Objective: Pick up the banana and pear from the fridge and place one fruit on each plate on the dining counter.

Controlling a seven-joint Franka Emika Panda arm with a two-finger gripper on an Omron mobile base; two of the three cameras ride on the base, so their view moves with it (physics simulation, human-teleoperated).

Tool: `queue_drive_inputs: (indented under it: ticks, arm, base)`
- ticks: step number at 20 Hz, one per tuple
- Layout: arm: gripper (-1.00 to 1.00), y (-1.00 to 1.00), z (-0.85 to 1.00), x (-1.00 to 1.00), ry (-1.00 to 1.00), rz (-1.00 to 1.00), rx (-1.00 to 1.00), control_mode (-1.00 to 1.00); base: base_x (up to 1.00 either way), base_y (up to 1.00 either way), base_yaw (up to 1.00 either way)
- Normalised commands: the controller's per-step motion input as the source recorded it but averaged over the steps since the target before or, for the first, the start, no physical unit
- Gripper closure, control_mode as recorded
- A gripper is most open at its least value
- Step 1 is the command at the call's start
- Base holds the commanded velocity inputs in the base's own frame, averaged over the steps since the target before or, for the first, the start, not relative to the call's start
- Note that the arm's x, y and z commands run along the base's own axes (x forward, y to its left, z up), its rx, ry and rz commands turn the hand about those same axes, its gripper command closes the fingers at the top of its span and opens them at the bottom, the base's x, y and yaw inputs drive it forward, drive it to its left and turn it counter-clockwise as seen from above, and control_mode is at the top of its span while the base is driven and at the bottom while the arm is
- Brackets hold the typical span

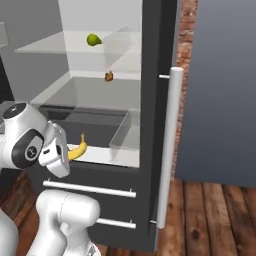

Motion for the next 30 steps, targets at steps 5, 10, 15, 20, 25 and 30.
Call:
queue_drive_inputs:
  ticks: [5,10,15,20,25,30]
  arm:
    - [1.0,0.0,0.0,0.0,0.0,0.0,0.0,1.0]
    - [1.0,0.0,0.0,0.0,0.0,0.0,0.0,1.0]
    - [1.0,0.0,0.0,0.0,0.0,0.0,0.0,1.0]
    - [1.0,0.0,0.0,0.0,0.0,0.0,0.0,1.0]
    - [1.0,0.0,0.0,0.0,0.0,0.0,0.0,1.0]
    - [1.0,0.0,0.0,0.0,0.0,0.0,0.0,1.0]
  base:
    - [-0.6,0.11,-0.18]
    - [-0.59,0.06,-0.21]
    - [-0.65,0.02,-0.26]
    - [-0.62,0.08,-0.33]
    - [-0.55,0.01,-0.42]
    - [-0.49,0.0,-0.51]
